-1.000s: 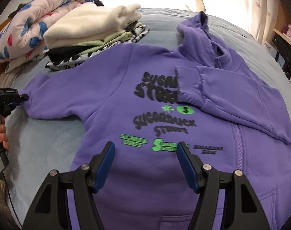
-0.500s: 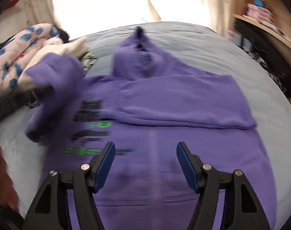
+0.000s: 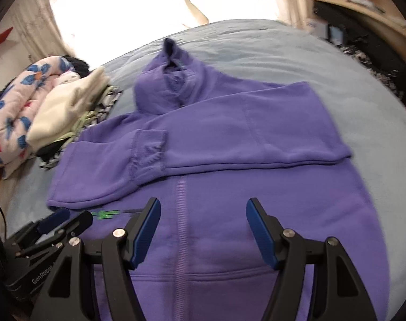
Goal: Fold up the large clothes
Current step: 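Grasp the sleeve cuff with the right tool, lay it on the body, open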
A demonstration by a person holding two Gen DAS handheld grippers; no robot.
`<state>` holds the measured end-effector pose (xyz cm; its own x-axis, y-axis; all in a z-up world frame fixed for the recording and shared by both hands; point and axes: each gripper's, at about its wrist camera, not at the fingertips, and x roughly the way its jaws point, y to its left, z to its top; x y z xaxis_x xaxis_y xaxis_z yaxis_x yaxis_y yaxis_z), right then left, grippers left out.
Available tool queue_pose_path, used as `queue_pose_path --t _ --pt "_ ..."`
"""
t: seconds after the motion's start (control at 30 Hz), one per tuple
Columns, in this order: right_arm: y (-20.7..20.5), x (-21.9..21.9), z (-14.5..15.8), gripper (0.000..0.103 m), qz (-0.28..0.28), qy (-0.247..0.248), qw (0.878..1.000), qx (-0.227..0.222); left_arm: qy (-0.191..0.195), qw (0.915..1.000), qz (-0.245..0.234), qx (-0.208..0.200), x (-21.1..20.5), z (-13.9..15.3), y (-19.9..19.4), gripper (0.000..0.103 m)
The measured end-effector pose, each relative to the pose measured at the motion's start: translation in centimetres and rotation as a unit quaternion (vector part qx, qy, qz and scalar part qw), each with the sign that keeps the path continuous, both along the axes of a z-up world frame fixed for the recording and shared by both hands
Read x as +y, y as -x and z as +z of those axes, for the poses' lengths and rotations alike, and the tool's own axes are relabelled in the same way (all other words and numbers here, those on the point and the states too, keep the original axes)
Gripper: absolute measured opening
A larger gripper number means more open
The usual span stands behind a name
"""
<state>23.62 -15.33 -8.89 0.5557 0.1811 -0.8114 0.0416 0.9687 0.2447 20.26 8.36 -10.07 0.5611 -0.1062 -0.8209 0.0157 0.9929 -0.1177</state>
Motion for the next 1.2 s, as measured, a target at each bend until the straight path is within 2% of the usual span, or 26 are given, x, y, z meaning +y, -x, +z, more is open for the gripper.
queue_pose_path --t 0.07,0.23,0.33,0.43,0.47,0.5,0.57,0.67,0.83,0.87,0.9,0.97,1.07,1.13,1.2 --pt "-1.2 0.4 -0.3 0.067 0.014 -0.027 1.0 0.004 -0.001 0.9996 0.029 0.0 1.9 0.0 0.5 0.058" --pt "-5.2 1.1 -2.7 0.067 0.024 -0.098 0.994 0.048 0.013 0.9949 0.097 0.021 6.5 -1.6 1.3 0.058" --pt "-7.5 1.6 -5.0 0.067 0.014 -0.135 0.987 0.083 0.022 0.9913 0.124 0.038 8.5 -2.7 1.6 0.058" --pt "-8.9 1.9 -6.6 0.067 0.004 -0.153 0.983 0.099 0.031 0.9892 0.136 0.046 9.6 -3.2 1.6 0.058" --pt "-9.1 2.1 -6.6 0.063 0.004 -0.152 0.984 0.095 0.033 0.9887 0.138 0.048 9.9 -3.4 1.6 0.058" --pt "-9.3 2.3 -6.6 0.047 0.012 -0.161 0.982 0.098 0.035 0.9883 0.14 0.049 10.1 -3.6 1.6 0.058" --pt "-9.4 2.6 -6.6 0.028 0.027 -0.185 0.977 0.1 0.037 0.9879 0.142 0.05 10.1 -3.8 1.6 0.058" --pt "-9.5 3.6 -6.2 0.028 0.033 -0.162 0.982 0.09 0.04 0.9878 0.141 0.054 10.1 -4.3 1.5 0.058" --pt "-11.0 4.2 -8.1 0.027 0.021 -0.154 0.982 0.111 0.043 0.9876 0.136 0.065 9.7 -5.1 1.2 0.058" --pt "-11.0 4.4 -7.8 0.017 0.024 -0.141 0.984 0.106 0.042 0.9875 0.136 0.067 9.7 -5.2 1.2 0.058" --pt "-10.9 4.8 -7.2 0.012 0.033 -0.132 0.986 0.099 0.042 0.9875 0.136 0.068 9.7 -5.2 1.3 0.058" --pt "-10.4 5.2 -5.0 0.01 0.049 -0.119 0.989 0.069 0.038 0.9876 0.137 0.066 9.8 -5.1 1.3 0.058" --pt "-9.1 5.0 1.2 0.01 0.073 -0.109 0.991 -0.024 0.036 0.9874 0.141 0.062 9.9 -4.9 1.3 0.058" --pt "-7.7 3.4 5.4 0.01 0.064 -0.088 0.99 -0.089 0.037 0.9874 0.142 0.059 9.8 -4.8 1.2 0.058" --pt "-6.7 1.1 7.3 0.01 0.04 -0.051 0.99 -0.124 0.037 0.9882 0.138 0.055 9.5 -4.6 1.2 0.058"
